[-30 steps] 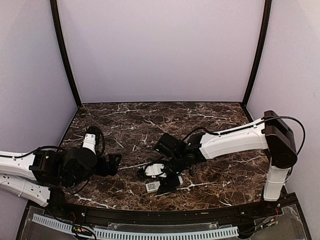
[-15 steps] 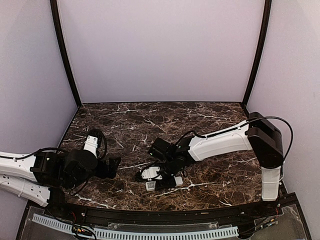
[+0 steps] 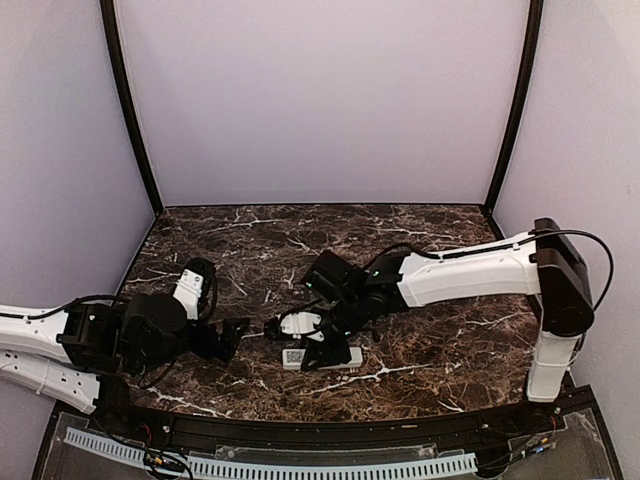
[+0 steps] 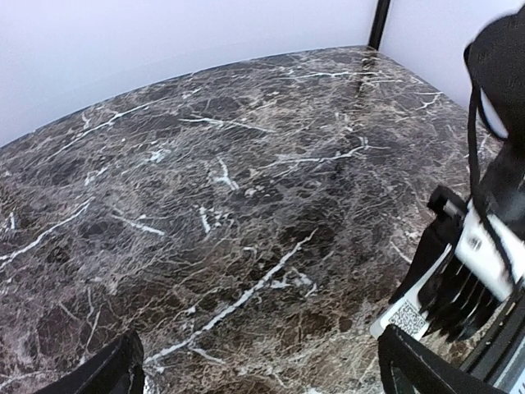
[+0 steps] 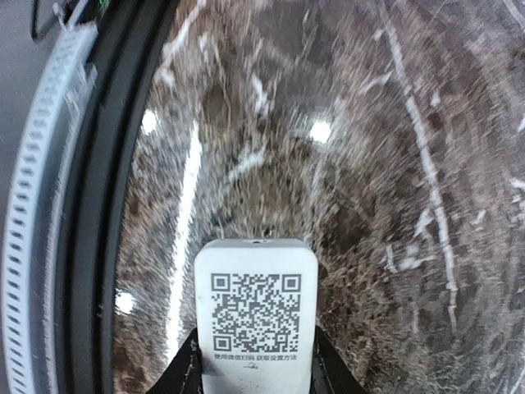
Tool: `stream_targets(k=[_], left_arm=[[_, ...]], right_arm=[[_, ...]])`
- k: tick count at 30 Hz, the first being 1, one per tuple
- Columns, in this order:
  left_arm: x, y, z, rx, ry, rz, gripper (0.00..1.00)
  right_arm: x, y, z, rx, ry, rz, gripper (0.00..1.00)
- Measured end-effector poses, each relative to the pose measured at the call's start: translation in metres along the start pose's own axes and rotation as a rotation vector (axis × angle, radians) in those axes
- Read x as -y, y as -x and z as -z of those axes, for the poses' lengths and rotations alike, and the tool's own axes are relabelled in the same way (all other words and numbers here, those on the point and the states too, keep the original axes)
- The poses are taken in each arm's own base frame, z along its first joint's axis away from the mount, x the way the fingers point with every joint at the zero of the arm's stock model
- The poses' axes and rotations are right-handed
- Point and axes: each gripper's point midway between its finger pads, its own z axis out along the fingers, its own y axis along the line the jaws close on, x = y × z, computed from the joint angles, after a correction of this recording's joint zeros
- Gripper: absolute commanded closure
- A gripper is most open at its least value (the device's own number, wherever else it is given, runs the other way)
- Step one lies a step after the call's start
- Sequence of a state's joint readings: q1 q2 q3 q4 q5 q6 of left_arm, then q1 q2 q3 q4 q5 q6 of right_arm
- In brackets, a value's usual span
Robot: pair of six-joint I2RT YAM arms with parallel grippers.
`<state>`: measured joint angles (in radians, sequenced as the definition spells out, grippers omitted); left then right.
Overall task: Load the batteries into the remote control
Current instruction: Pick up the remote control from the center of the board, then pass from the right arm to the left
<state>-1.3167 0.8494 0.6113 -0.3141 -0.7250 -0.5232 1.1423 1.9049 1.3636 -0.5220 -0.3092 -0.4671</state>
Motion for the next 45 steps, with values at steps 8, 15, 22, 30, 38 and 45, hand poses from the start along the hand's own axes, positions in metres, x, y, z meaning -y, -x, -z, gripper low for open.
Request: stream_targets(k=[8,15,22,30,38,45], left_arm=[[0.060,0.037,0.020,0.123,-0.340,-0.102,0.04],[0.141,0.076,0.052,0.255,-0.710,-0.305,0.03],[0.179,0.140,0.086,0.470,-0.853,-0.347,0.03],[0.198,0.162,0.081,0.491,-0.862,-0.337,0.24],[0.194,0.165,0.076,0.490,-0.824,-0.318,0.41],[0.195,0.164,0.072,0.484,-0.814,-0.314,0.74]], right_arm=[[0.004,0.102,0.165,0.583,-0.048,-0.083,0.88],[-0.024,0.153,0.254,0.953,0.041,-0.045,0.89],[-0.044,0.171,0.294,1.125,0.097,-0.007,0.89],[-0.066,0.182,0.305,1.182,0.152,0.041,0.90],[-0.067,0.182,0.303,1.191,0.153,0.037,0.90],[-0.065,0.177,0.298,1.180,0.149,0.014,0.91]])
